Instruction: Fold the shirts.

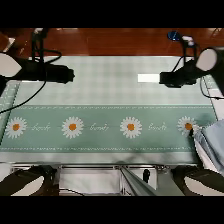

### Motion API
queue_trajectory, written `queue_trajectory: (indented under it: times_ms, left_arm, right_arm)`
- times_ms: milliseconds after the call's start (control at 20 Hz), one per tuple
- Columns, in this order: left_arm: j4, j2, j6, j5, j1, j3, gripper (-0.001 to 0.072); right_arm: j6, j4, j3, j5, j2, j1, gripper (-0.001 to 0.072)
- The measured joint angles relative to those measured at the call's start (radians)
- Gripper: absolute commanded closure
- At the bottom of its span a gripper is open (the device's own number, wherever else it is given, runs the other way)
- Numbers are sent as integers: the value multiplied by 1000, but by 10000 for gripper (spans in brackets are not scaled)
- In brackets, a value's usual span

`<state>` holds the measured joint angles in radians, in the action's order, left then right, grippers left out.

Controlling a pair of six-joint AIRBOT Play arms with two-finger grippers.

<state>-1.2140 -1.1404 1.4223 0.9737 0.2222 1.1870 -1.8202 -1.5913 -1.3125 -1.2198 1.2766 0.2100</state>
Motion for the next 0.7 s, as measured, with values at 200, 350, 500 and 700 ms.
queue_trajectory:
  times_ms: [200, 350, 500, 700]
  left_arm:
    - [-66, -32, 20, 21, 2, -24, 682]
    - [-84, -43, 26, 26, 2, -29, 682]
    - [-93, -49, 30, 28, 2, -32, 682]
    - [-97, -51, 30, 28, 2, -32, 682]
  right_arm:
    - [-28, -39, 10, -5, 40, 33, 693]
    - [-32, -57, 12, -10, 42, 41, 693]
    - [-32, -62, 13, -13, 43, 44, 693]
    - [-33, -67, 13, -13, 43, 46, 693]
